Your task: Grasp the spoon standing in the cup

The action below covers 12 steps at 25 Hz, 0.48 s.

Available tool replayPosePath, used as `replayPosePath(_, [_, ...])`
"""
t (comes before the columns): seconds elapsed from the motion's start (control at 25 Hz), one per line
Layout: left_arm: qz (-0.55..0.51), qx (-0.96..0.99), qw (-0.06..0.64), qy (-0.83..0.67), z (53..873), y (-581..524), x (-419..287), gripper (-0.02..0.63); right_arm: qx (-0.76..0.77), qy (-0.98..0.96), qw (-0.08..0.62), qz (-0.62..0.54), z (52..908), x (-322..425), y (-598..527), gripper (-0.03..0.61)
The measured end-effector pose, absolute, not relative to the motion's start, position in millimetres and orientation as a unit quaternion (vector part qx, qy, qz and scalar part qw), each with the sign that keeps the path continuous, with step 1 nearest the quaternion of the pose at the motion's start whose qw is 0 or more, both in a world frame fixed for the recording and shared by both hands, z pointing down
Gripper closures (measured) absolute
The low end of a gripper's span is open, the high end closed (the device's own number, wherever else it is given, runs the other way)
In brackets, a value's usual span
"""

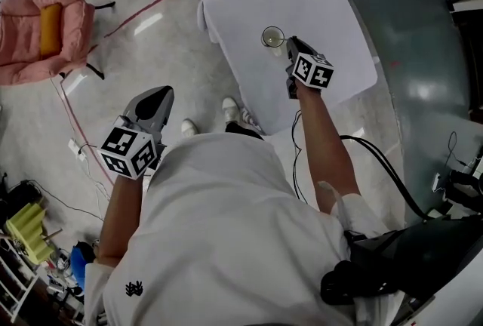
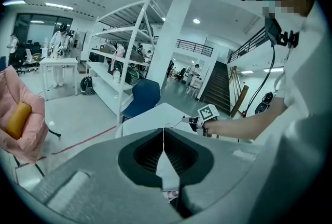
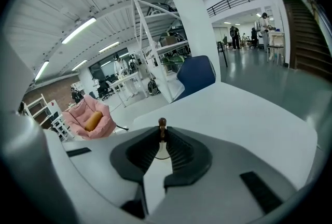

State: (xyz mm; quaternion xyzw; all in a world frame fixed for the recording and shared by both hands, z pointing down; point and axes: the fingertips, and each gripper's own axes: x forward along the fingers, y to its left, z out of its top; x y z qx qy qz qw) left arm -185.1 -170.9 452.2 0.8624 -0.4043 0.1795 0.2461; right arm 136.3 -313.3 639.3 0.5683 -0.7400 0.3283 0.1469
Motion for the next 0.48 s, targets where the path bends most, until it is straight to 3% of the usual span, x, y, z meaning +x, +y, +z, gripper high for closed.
replayPosePath(0.48, [0.157,0.878,0.238,-0.384,444,-152,-220,0.601,0.584,-0.747,0.123,0.292,564,105,-272,0.531])
